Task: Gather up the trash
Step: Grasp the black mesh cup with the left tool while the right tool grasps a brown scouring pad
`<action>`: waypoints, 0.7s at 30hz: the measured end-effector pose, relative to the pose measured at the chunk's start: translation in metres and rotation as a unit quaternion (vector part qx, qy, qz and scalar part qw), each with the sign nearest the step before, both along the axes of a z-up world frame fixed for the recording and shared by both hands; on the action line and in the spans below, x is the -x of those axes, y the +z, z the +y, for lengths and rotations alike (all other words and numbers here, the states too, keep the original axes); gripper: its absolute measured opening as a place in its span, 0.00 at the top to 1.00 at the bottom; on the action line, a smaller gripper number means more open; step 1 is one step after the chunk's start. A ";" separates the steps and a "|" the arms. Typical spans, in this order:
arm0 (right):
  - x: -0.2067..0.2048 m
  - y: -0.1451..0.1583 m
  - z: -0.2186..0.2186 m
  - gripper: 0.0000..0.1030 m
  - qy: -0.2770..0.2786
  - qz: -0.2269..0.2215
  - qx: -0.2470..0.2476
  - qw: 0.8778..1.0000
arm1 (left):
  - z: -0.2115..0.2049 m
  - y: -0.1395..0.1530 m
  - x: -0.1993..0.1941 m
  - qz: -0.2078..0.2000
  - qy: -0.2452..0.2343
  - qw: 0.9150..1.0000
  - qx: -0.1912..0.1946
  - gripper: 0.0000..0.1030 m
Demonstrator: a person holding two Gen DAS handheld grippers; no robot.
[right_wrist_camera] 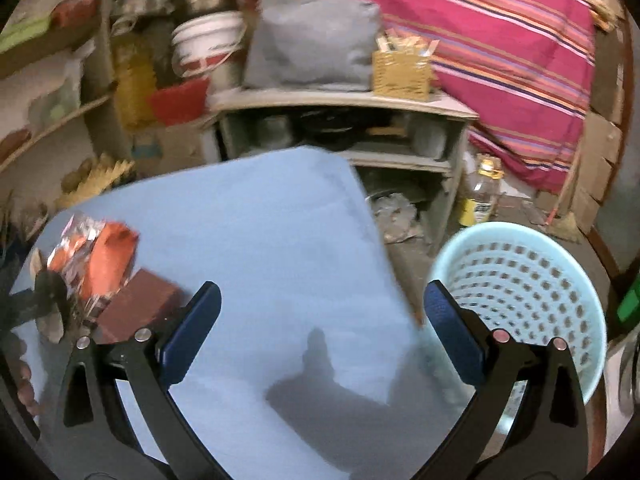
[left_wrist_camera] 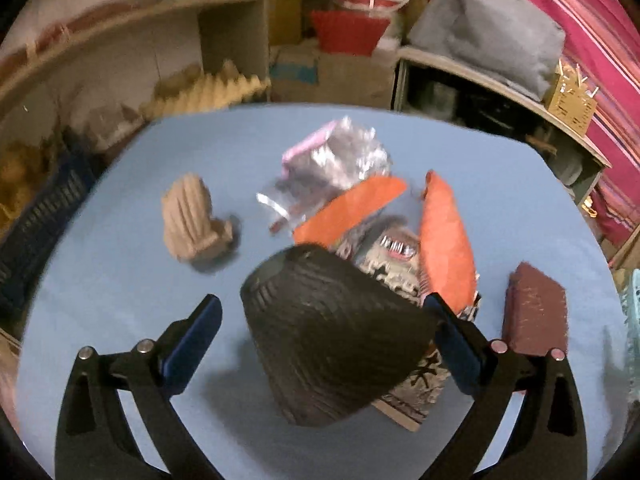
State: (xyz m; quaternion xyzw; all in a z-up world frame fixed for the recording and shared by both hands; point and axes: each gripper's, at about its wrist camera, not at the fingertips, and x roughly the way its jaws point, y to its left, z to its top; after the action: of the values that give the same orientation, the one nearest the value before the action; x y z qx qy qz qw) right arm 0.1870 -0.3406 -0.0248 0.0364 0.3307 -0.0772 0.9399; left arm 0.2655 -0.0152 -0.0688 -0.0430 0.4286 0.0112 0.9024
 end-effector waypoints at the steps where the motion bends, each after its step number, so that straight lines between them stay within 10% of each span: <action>1: -0.003 -0.002 0.008 0.04 0.006 0.005 0.006 1.000 | 0.001 -0.003 -0.001 0.003 -0.002 1.000 0.006 0.05; 21: -0.033 -0.024 0.098 0.04 0.076 0.037 0.019 0.996 | 0.017 0.015 0.017 -0.024 -0.032 0.999 -0.013 0.10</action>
State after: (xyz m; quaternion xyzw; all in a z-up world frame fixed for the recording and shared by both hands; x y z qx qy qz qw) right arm 0.2198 -0.2427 -0.0489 -0.0102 0.3656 -0.0130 0.9306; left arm 0.2487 0.0022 -0.0542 -0.0179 0.4075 -0.0127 0.9129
